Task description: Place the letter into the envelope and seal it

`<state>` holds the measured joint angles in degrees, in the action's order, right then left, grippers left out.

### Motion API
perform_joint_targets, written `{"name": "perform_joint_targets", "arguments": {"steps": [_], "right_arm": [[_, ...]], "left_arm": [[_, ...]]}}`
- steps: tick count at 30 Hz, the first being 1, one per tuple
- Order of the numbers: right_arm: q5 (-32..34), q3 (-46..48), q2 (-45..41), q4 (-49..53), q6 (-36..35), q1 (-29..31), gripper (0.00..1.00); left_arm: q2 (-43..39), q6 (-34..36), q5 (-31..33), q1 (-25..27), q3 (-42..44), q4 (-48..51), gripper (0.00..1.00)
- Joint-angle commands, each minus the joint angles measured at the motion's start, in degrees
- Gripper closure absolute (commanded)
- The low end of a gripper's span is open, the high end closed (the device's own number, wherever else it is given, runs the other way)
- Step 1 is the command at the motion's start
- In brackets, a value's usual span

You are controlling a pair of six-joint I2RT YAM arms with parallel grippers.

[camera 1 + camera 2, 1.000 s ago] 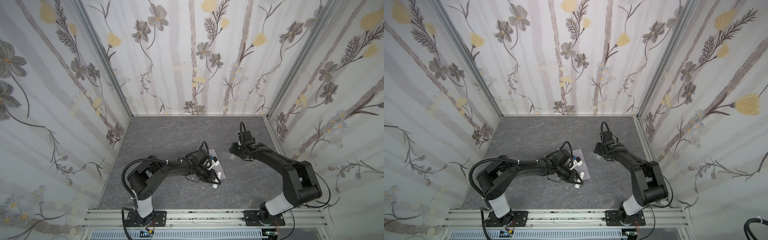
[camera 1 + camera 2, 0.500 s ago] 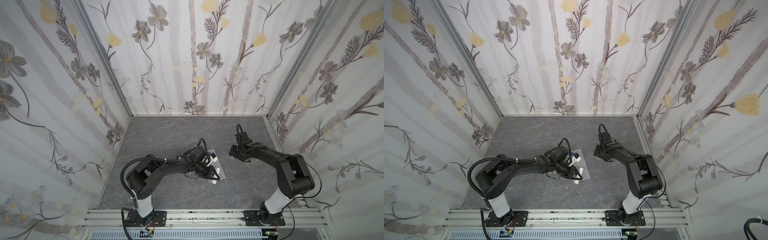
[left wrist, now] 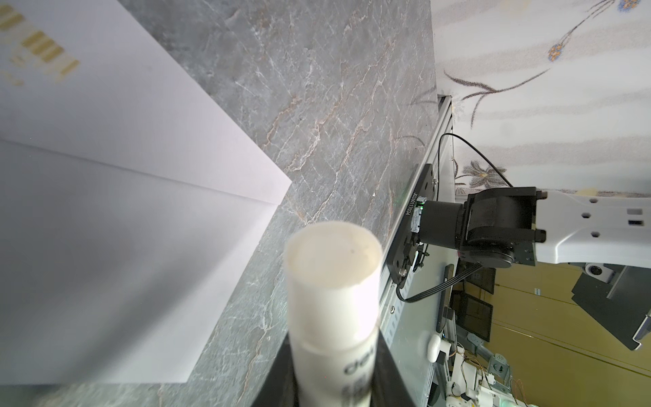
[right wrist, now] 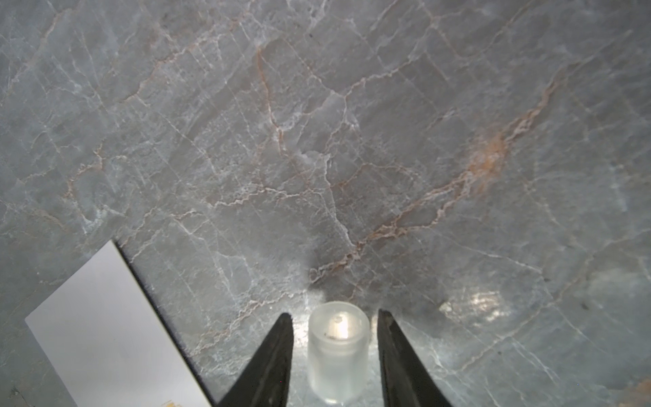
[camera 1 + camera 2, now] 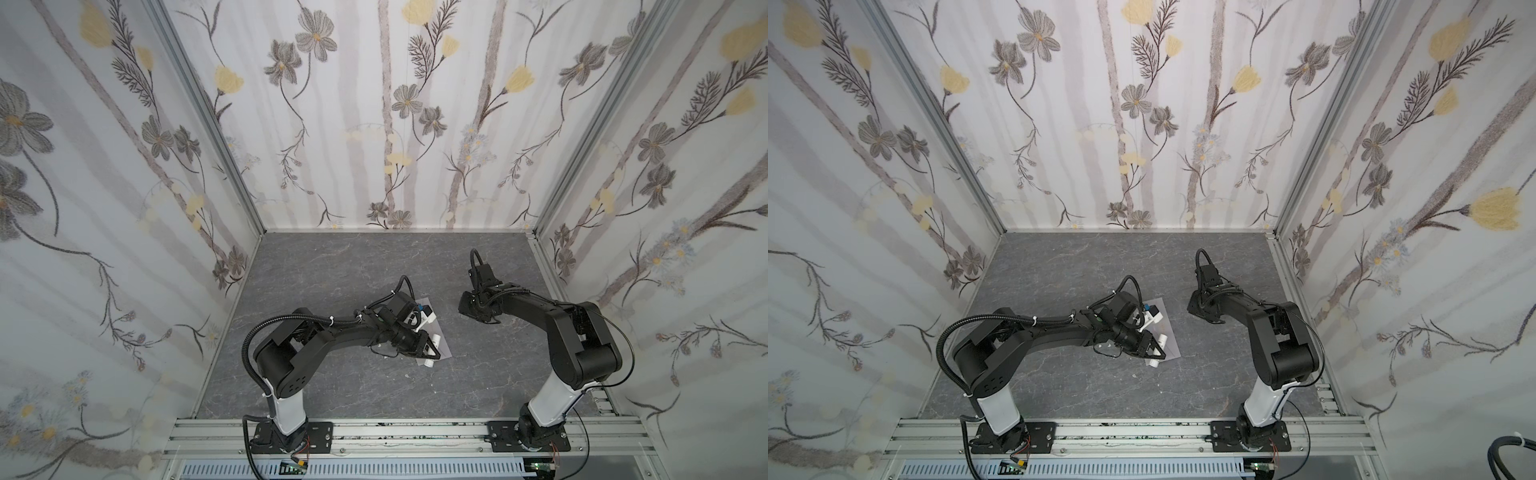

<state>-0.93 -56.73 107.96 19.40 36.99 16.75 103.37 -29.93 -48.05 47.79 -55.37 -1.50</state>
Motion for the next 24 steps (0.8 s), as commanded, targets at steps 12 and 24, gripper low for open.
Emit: {"name": "perform_joint_targets", "arguments": {"steps": [12, 24], "right_arm": [[0.9, -0.8, 1.4, -1.1, -0.4, -0.4, 0.62], [0.9, -0.7, 1.5, -1.5, -0.7, -0.5, 0.68]], "left_arm": [[0.7, 1.3, -0.2, 0.0, -0.8, -0.4, 1.00], [5.1, 1.2, -1.9, 0.8, -4.3, -0.4, 1.00]]}}
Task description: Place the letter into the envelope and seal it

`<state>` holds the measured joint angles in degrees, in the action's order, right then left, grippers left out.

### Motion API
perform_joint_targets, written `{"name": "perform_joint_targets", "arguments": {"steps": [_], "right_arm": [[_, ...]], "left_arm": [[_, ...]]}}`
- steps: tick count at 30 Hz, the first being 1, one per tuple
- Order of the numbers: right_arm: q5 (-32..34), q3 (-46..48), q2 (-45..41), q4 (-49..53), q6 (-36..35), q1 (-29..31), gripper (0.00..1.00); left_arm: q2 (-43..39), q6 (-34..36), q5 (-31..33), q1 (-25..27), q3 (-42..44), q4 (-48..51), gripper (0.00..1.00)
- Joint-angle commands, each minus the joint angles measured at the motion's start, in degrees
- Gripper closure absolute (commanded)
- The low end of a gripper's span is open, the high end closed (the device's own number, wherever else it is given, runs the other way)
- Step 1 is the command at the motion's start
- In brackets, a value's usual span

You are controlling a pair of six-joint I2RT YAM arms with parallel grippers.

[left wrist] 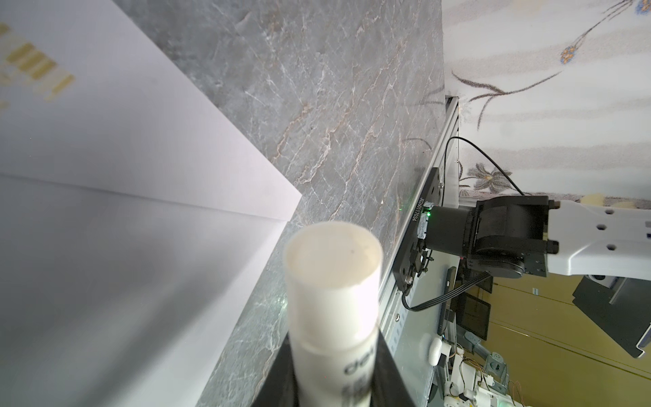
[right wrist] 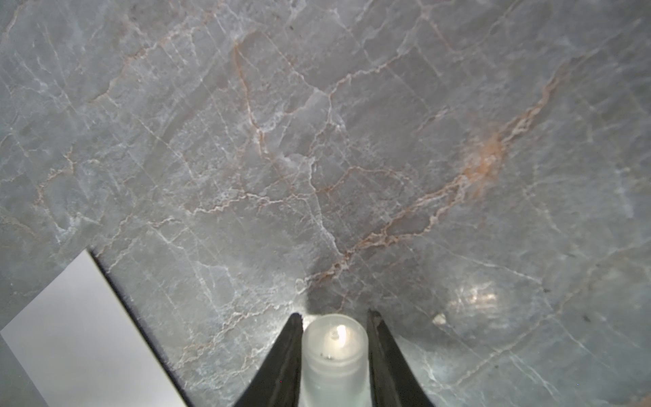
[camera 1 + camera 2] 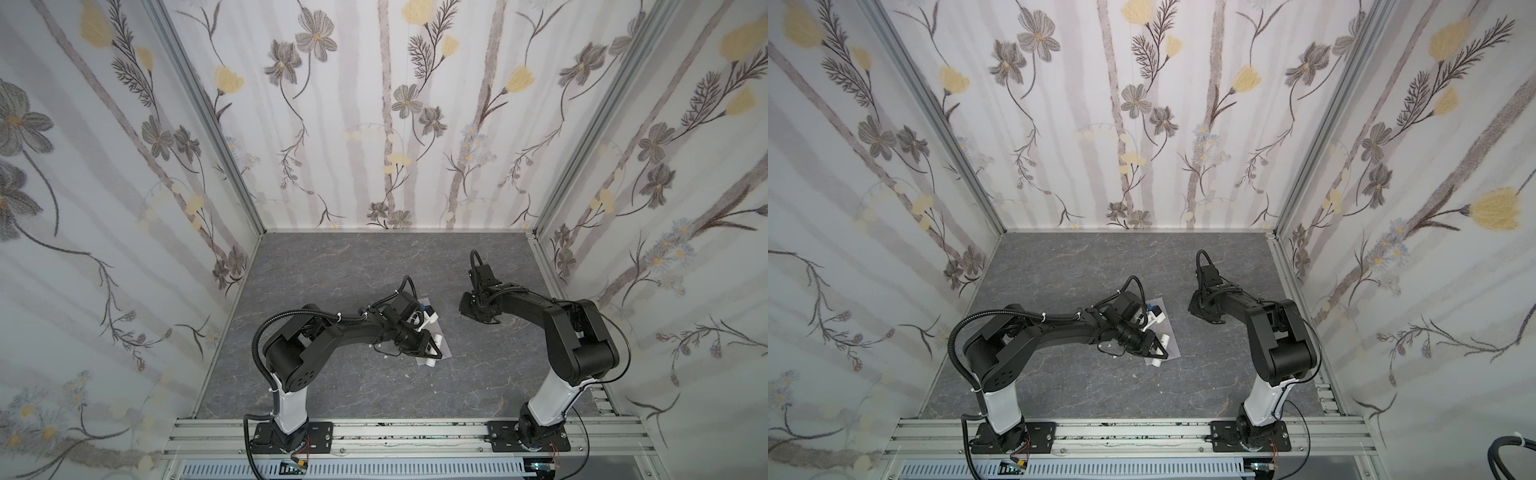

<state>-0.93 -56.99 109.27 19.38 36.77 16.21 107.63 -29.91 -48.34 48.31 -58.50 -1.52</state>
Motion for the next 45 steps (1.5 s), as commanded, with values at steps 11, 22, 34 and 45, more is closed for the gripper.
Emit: {"name": "perform_joint_targets", "arguments": {"steps": [11, 22, 34, 45], "right_arm": [[0.9, -0.1, -0.5, -1.8, -0.9, -0.3, 0.68], [-0.9, 3.1, -4.7, -3.2, 0.1, -0.3, 0.68], [-4.3, 7.4, -11.3, -5.5, 3.1, -0.3, 0.68], [-5.9, 9.5, -16.9, -6.4, 5.4, -0.1, 0.68]], "left_arm": [[6.7, 1.6, -2.1, 0.9, -6.4, -0.8, 1.00], [11.3, 0.9, -3.2, 1.0, -10.9, -1.8, 1.00], [13.0, -0.7, -3.6, 0.9, -14.0, -3.2, 1.00], [14.4, -1.8, -4.7, 0.8, -17.0, -4.0, 1.00]]}}
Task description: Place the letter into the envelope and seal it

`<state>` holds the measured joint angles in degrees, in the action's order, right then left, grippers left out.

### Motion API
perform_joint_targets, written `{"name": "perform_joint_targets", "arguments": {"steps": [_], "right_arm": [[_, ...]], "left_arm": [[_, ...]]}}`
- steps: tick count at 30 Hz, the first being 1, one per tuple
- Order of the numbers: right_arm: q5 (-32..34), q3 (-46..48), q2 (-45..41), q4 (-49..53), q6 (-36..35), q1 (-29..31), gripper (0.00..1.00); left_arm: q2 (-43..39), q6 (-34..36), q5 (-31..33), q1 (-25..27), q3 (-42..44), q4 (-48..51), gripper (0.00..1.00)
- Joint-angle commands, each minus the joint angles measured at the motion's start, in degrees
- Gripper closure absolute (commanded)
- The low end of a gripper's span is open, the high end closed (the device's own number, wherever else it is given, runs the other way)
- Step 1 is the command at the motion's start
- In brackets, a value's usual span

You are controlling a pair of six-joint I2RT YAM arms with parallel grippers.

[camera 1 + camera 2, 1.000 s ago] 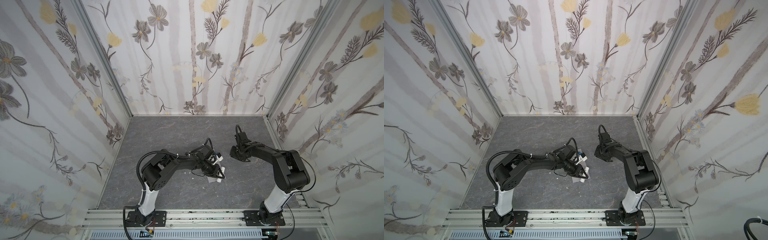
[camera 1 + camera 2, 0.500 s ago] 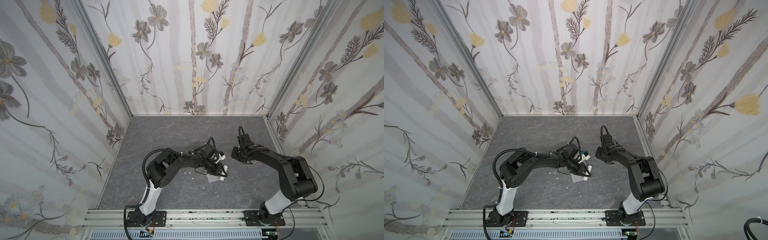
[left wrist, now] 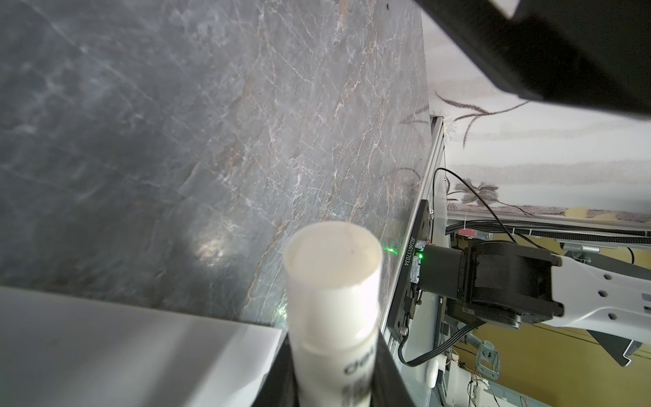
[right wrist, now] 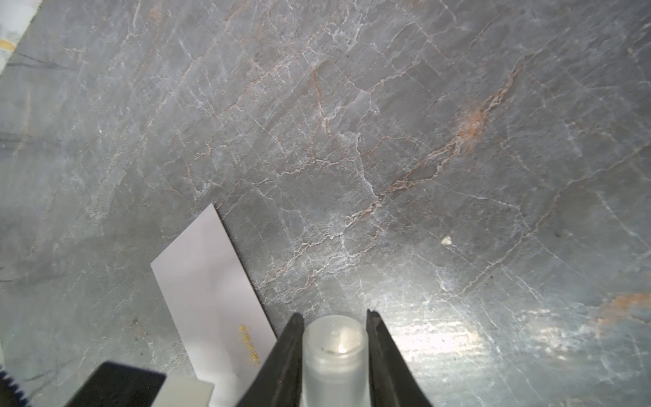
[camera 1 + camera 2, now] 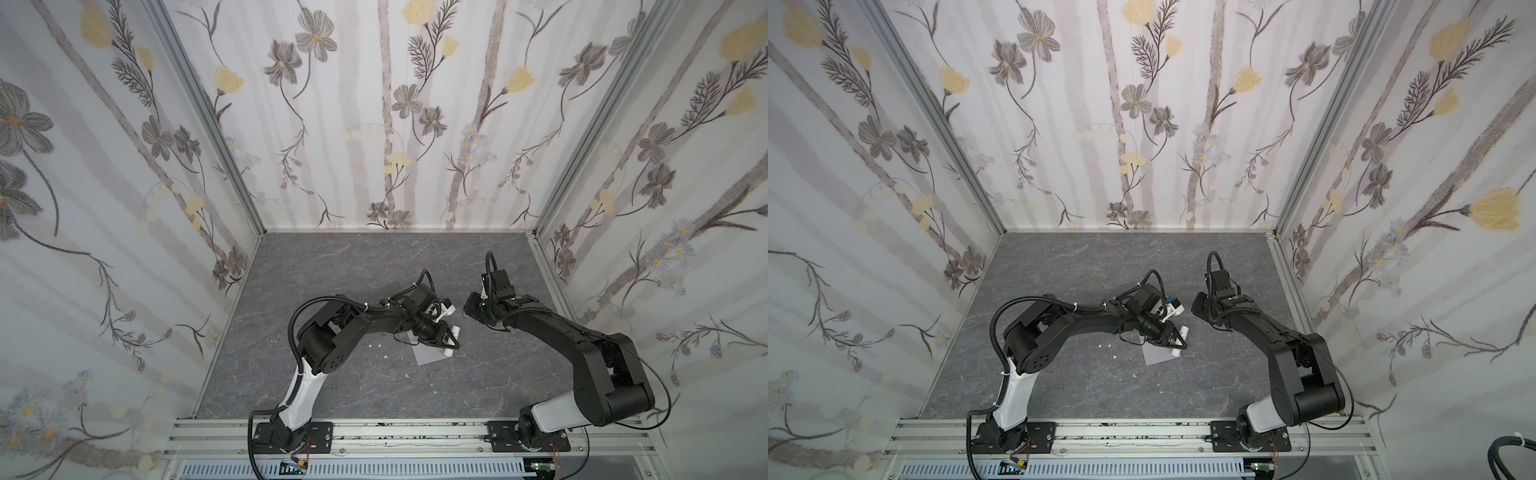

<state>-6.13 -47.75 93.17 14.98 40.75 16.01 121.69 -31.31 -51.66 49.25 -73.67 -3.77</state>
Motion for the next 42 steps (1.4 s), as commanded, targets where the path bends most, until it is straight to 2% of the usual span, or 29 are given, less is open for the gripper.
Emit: {"name": "perform_joint_targets", "arguments": {"steps": [1, 10, 14, 19, 24, 28, 34, 37, 39, 42], "right_arm": [[-0.7, 0.4, -1.0, -2.0, 1.5, 0.0, 0.68], [-0.1, 2.1, -3.7, -2.8, 2.6, 1.0, 0.68], [0.3, 2.5, -3.4, -3.4, 2.3, 0.8, 0.67], [-0.6, 1.6, -2.1, -4.6, 2.2, 0.9, 0.67], [-0.8, -0.2, 0.3, -3.4, 0.6, 3.4, 0.65], [1.6, -1.8, 0.5, -0.3, -1.3, 6.8, 0.63], [11.2, -4.1, 2.3, 5.3, -4.1, 13.5, 0.61], [12.6, -4.1, 3.7, 5.6, -4.1, 14.6, 0.64], [13.2, -3.7, 4.3, 5.5, -4.0, 14.6, 0.69], [12.7, -3.1, 4.9, 5.4, -4.0, 14.6, 0.73]], "left_arm": [[0.5, -0.6, -1.5, -0.1, -2.2, -1.8, 1.00], [1.0, -1.3, -2.1, -0.5, -3.4, -2.2, 1.00], [-0.4, -2.4, -2.1, -1.6, 0.4, -2.2, 1.00], [-8.5, -6.2, 2.7, -7.3, 10.4, -2.2, 1.00], [-13.2, -10.4, 1.5, -13.1, 17.3, -2.1, 1.00], [-14.4, -10.2, 1.2, -12.2, 18.6, -2.1, 1.00], [-15.9, -10.4, 2.3, -12.2, 21.1, -2.1, 1.00], [-16.4, -10.3, 2.6, -12.9, 21.7, -2.1, 1.00], [-16.6, -10.3, 2.8, -13.0, 21.6, -2.1, 1.00], [-16.5, -10.1, 2.8, -13.0, 21.4, -2.1, 1.00]]}}
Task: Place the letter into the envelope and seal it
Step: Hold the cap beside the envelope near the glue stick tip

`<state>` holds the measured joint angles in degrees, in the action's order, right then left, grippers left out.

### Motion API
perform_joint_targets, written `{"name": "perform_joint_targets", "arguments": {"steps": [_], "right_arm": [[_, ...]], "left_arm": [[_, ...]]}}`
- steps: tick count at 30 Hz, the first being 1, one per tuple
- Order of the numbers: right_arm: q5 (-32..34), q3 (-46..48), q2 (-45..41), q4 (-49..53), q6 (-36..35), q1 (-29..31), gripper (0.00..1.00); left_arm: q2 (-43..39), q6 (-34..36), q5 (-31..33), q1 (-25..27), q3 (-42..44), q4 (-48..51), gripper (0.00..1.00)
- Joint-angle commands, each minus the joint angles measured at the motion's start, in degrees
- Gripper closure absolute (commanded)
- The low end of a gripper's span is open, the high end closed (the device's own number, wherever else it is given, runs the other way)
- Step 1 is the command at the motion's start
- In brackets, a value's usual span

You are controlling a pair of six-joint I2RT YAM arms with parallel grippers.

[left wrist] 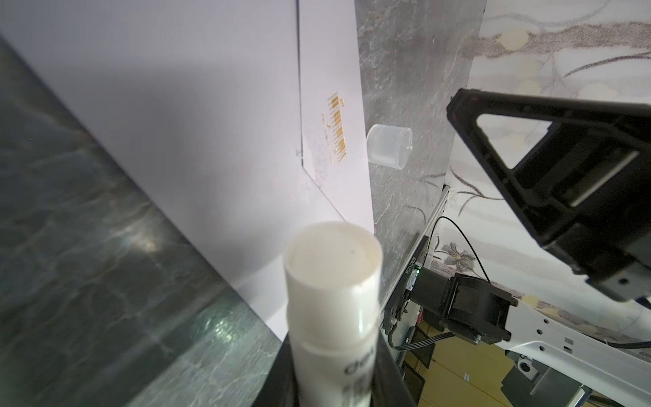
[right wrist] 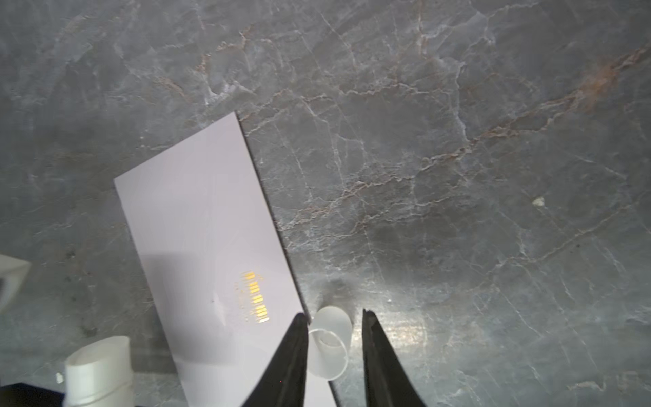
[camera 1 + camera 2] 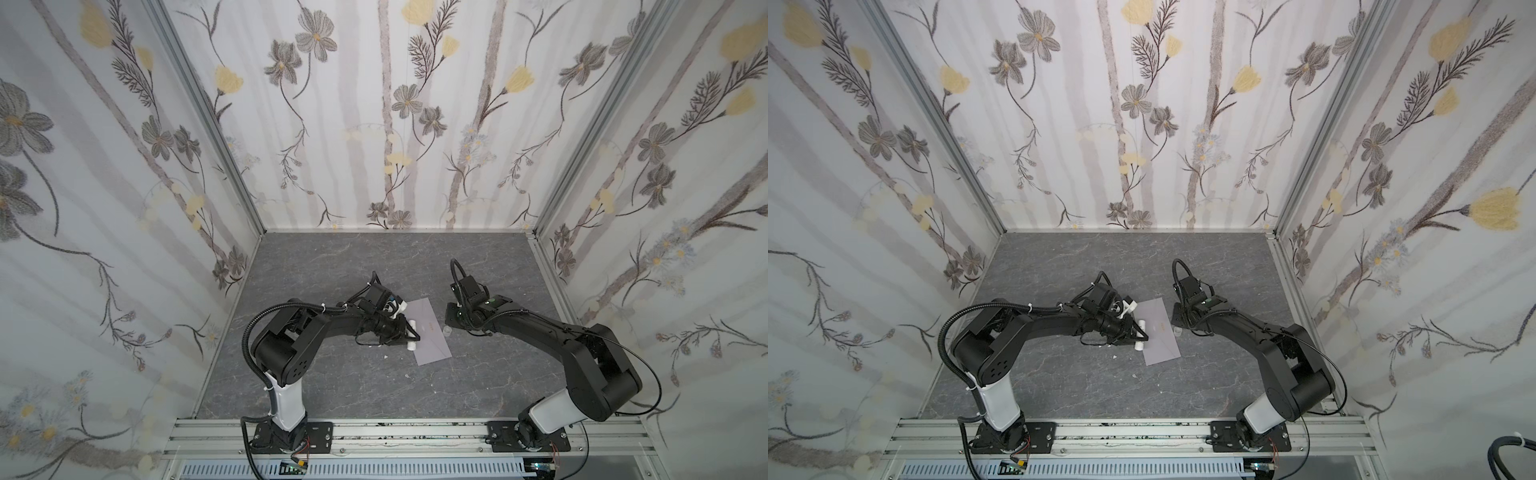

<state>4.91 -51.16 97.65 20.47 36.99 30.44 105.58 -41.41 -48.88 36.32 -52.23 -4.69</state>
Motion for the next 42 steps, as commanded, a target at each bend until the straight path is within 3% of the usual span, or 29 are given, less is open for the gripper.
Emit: {"name": "perform_joint_targets", "arguments": {"steps": [1, 18, 28, 42], "right_arm": [[1.4, 0.8, 0.4, -0.3, -0.2, 0.2, 0.75], [-0.7, 2.4, 2.4, -2.2, 0.3, 0.2, 0.82], [0.7, 2.4, -1.2, -0.3, 0.7, 0.3, 0.80], [-0.4, 2.4, 0.9, -1.3, 1.1, 1.5, 0.81]], "left_arm": [[-0.3, -0.1, 0.0, -0.1, -0.1, -1.2, 1.00], [1.3, 0.1, 0.0, -0.2, -0.8, -1.2, 1.00], [1.3, 0.0, 0.1, -0.2, -0.8, -1.2, 1.00], [1.6, -0.1, 0.0, 0.0, -1.0, -1.2, 1.00]]}}
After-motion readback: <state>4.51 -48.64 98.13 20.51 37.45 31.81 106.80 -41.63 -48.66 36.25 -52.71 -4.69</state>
